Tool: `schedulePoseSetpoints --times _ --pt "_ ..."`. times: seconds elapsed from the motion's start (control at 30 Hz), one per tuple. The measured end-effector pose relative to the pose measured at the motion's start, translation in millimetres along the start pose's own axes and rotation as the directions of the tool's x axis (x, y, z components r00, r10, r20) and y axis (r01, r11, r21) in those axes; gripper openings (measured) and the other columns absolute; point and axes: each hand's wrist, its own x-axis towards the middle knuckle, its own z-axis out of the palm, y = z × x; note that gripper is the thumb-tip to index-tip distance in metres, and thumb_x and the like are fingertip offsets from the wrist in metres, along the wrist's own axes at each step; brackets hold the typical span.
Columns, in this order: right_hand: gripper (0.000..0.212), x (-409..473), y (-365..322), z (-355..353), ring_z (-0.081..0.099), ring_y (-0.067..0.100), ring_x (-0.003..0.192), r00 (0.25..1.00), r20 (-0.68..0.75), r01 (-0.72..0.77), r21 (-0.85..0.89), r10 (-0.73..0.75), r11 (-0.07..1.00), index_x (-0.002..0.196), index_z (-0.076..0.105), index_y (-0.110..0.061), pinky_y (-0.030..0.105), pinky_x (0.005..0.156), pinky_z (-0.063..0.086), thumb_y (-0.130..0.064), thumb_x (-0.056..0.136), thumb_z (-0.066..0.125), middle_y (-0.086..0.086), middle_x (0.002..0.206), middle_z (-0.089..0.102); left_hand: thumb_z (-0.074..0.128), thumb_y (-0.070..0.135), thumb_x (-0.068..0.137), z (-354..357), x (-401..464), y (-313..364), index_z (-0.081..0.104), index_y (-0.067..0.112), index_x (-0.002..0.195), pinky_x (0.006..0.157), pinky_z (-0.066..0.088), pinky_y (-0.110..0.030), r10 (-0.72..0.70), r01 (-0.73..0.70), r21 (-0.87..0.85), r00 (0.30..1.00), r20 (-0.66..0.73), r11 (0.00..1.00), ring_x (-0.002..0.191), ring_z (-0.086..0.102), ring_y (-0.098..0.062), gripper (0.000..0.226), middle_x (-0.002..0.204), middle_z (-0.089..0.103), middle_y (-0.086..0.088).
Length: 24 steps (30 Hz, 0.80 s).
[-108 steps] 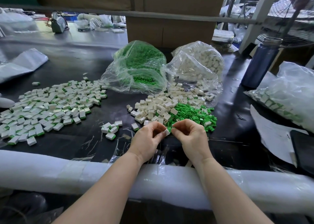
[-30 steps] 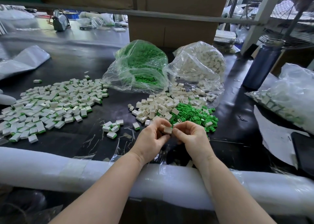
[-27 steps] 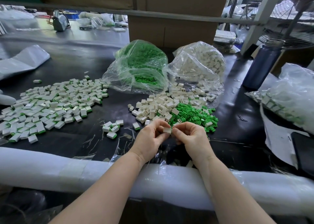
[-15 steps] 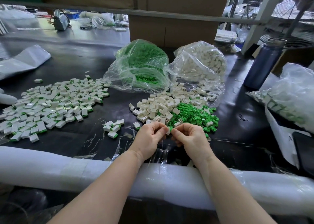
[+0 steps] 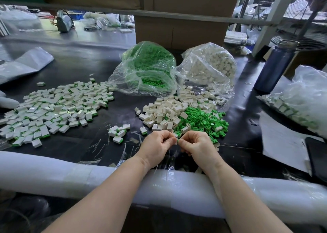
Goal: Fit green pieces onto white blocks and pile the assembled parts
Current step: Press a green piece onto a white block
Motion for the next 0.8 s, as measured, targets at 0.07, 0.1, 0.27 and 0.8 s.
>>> schedulePoseSetpoints --times 0.07,0.1,0.27,0.8 --pt "0.021 -0.7 -0.2 0.3 0.046 0.01 0.052 1.0 0.007 -0.004 -0.001 0.004 1.0 0.064 0.059 -0.01 0.021 0.053 0.04 -0.006 0.084 0.065 0.001 0.056 0.054 0.057 0.017 0.091 -0.1 0.2 -0.5 0.066 0.015 0.087 0.07 0.039 -0.019 0.004 -0.004 0.019 1.0 0.005 1.0 0.064 0.048 -0.002 0.01 0.067 0.056 0.011" --pt "0.022 -0.8 -0.2 0.5 0.046 0.01 0.053 1.0 0.006 -0.005 -0.002 0.005 1.0 0.063 0.059 -0.011 0.021 0.053 0.04 -0.006 0.084 0.064 0.0 0.056 0.054 0.057 0.017 0.091 -0.1 0.4 -0.4 0.066 0.016 0.086 0.07 0.039 -0.02 0.005 -0.005 0.024 1.0 0.005 1.0 0.065 0.049 -0.003 0.01 0.067 0.056 0.011" --pt "0.009 -1.6 -1.9 3.2 0.052 0.016 0.063 0.997 -0.065 0.048 0.035 -0.046 0.998 0.078 0.061 -0.011 0.035 0.064 0.047 -0.006 0.085 0.064 0.009 0.069 0.059 0.056 0.019 0.092 0.9 1.1 1.7 0.068 0.013 0.09 0.079 0.049 -0.03 0.009 -0.01 -0.034 1.0 -0.021 0.999 0.079 0.061 -0.016 0.014 0.081 0.068 -0.001" --pt "0.014 -0.7 1.6 0.5 0.058 0.005 0.051 0.992 -0.124 0.045 0.243 -0.015 0.969 0.073 0.066 -0.008 0.018 0.05 0.05 -0.003 0.085 0.064 0.002 0.059 0.064 0.059 0.016 0.09 2.6 2.0 0.4 0.061 0.031 0.077 0.07 0.046 -0.009 0.078 -0.085 -0.079 0.993 -0.09 0.993 0.071 0.057 0.0 0.02 0.075 0.061 0.012"
